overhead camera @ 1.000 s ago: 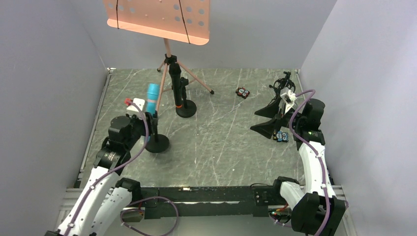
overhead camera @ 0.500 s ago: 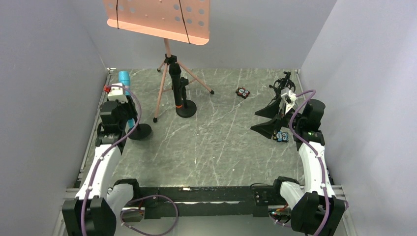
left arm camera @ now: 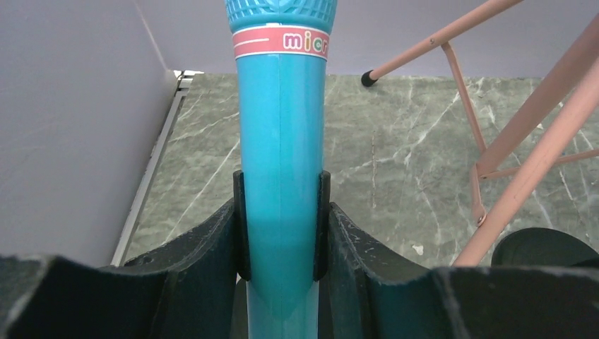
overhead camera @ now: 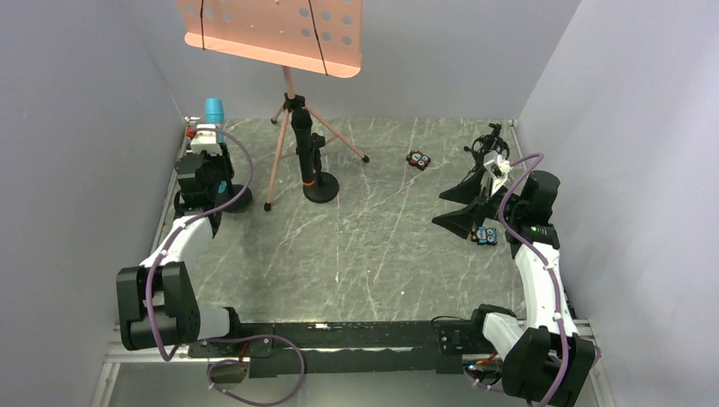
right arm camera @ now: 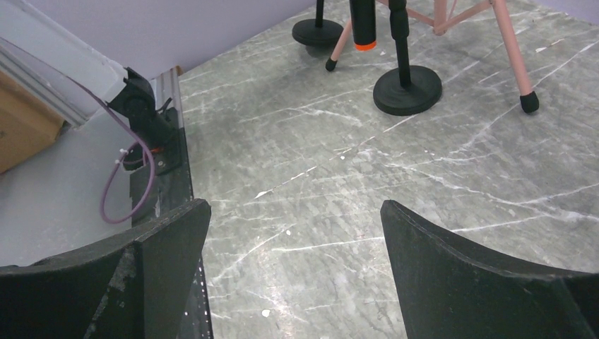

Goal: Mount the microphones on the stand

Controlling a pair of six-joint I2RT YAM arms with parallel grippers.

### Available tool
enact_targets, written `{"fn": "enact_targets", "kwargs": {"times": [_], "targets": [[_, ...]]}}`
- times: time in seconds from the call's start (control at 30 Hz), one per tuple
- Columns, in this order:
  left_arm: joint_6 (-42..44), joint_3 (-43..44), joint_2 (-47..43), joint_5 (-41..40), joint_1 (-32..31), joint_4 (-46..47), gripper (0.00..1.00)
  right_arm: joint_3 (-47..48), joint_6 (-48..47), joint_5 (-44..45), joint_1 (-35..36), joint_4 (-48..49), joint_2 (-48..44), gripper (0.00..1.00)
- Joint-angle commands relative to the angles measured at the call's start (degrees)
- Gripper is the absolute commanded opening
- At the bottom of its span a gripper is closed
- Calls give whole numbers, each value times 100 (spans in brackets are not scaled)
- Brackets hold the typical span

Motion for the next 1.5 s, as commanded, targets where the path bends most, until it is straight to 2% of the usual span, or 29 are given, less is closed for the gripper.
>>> {"fn": "enact_targets", "kwargs": {"times": [0.0,0.13,0.2,0.5,0.63,0.73,0.87,1.03,1.13,1.27,1.33,1.4,1.47], "targets": [[-141,153,-2,586,147,1498,13,32,-123,-201,-34,138,17,97],[-353,-376,-156,746,206,1720,16,25,-80,-231,-31,165,3,97],[-352,-561,-249,825,214,1664,23,18,-48,-249,-35,205,2,97],[-528,-1060,-794,867,224,1301,68,8,-3,-280,-36,253,-75,97],[-614,-883,-1107,819,224,648,84,16,-13,-296,-29,247,-94,97],[-664,-638,-1432,575,224,-177,97,27,-47,-293,-29,210,-95,97],[-709,-364,-2058,143,224,-1434,99,79,-274,-232,-36,1,-98,97],[-985,-282,-3071,126,233,-2878,99,350,-1318,150,-49,-1114,-118,98],[-1123,-310,-3669,918,234,-3607,99,534,-1902,433,-103,-1688,-148,99],[-1461,-504,-4212,2261,233,-4175,99,774,-2016,606,-311,-2001,-116,99],[-1492,-646,-4347,2919,233,-4264,99,1211,-2368,854,-343,-2695,15,99],[-1356,-736,-4412,3212,233,-4402,99,1584,-2535,1232,-367,-3272,175,100],[-1252,-817,-4454,3268,233,-4536,99,1852,-1969,1806,-410,-3384,289,100]]}}
